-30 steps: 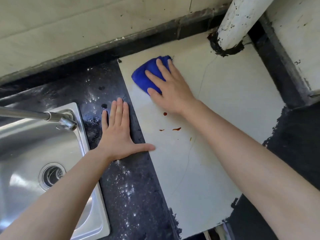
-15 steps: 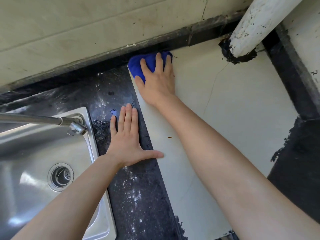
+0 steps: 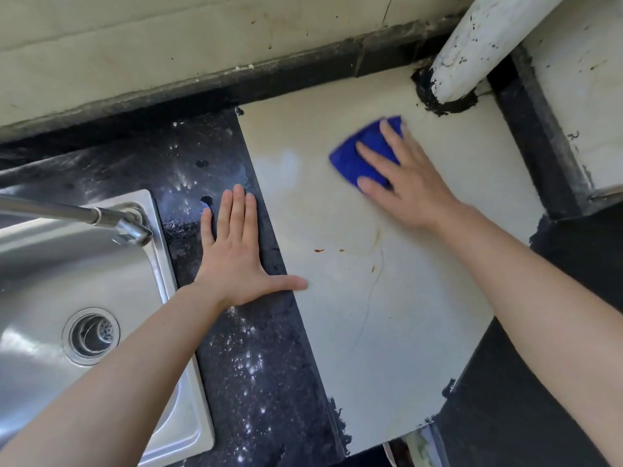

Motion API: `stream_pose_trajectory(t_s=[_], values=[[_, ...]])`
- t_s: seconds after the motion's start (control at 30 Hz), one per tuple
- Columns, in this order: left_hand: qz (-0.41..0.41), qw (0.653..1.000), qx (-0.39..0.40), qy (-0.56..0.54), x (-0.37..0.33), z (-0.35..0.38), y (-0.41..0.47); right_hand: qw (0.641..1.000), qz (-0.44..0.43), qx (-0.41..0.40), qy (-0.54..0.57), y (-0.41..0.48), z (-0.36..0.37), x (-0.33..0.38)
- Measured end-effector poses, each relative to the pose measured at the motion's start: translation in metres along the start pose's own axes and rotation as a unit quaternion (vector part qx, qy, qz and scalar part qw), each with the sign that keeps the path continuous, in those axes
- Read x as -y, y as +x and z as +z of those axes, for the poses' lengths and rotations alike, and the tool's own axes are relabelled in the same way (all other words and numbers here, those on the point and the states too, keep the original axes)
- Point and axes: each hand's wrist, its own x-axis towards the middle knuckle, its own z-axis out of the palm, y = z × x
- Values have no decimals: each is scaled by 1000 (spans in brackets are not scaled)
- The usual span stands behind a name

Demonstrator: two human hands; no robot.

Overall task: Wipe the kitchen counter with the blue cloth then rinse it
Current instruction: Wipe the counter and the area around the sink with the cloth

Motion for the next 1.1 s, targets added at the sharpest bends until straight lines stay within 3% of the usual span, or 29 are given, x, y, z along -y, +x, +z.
stream_pose_trajectory(t_s=[0.1,0.17,0.27,0.43,0.6,0.67,0.8,0.9,1.0,1.1], values=[[-2,1000,-3,-4,1,1,0,996,85,-32,-3,63,-3,29],[1,1000,2,0,0,1,0,995,96,-39,-10,78,4,50],[10,1000,19,15,3,0,0,999,14,-28,-7,46,27,68],[27,999,15,19,6,2,0,988,-153,-15,-12,-82,72,63],[29,999,3,19,6,5,-2,980,-195,21,-35,-145,73,32],[30,999,-2,20,6,5,-2,986,-157,9,-49,-128,65,18],[42,999,-11,17,6,5,-4,997,54,-55,-4,-63,32,5],[44,999,-15,13,6,7,-5,986,150,-70,32,-25,19,10],[43,999,-16,11,7,6,-4,978,177,-94,56,-30,36,32],[42,999,-13,7,9,5,-6,986,110,-116,47,-96,77,66]])
